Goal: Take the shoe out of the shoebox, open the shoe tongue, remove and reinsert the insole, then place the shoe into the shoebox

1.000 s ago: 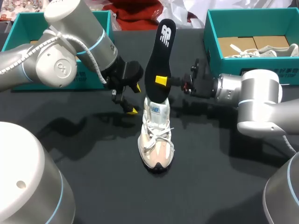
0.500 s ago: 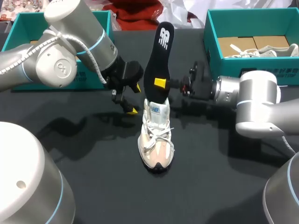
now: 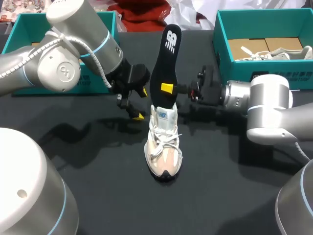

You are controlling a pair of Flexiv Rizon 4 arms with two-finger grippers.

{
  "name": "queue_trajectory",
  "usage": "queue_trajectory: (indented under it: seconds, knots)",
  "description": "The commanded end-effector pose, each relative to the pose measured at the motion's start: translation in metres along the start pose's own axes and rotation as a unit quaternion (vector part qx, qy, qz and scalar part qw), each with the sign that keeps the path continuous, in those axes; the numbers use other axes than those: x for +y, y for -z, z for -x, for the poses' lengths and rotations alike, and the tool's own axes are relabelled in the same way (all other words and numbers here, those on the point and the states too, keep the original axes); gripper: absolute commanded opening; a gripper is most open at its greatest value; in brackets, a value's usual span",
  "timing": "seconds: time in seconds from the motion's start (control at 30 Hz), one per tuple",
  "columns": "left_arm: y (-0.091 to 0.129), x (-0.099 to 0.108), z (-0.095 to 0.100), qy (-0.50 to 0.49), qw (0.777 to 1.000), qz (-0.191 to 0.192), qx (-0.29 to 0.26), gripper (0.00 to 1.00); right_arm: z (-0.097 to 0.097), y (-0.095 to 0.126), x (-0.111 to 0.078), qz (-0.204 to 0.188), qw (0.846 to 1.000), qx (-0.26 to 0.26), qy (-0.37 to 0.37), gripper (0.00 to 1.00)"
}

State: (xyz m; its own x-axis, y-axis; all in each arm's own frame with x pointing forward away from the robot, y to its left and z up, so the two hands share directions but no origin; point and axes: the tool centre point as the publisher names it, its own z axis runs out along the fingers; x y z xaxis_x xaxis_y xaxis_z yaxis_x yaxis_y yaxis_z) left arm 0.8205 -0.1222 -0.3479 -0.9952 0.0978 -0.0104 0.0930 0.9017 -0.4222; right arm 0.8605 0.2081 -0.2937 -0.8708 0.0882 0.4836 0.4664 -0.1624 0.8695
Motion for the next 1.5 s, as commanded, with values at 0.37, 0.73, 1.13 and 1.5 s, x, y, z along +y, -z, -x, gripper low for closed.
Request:
queue_trajectory:
  seconds: [0.37,0.73,1.13,1.5]
  knots:
    - [-0.001,0.000,0.001,-0.001,1.000,0.001,0.000,1.00,-0.002,0.003,-0.007,-0.004,1.000,0.008,0.013,0.00]
    - [-0.001,0.000,0.001,-0.001,1.000,0.001,0.000,1.00,-0.007,0.005,-0.020,-0.022,1.000,0.005,0.011,0.00]
    - [-0.001,0.000,0.001,-0.001,1.000,0.001,0.000,1.00,-0.014,-0.002,-0.048,-0.038,0.999,0.006,0.007,0.00]
    - [-0.001,0.000,0.001,-0.001,1.000,0.001,0.000,1.00,-0.018,0.012,-0.068,-0.063,0.997,-0.034,-0.001,0.00]
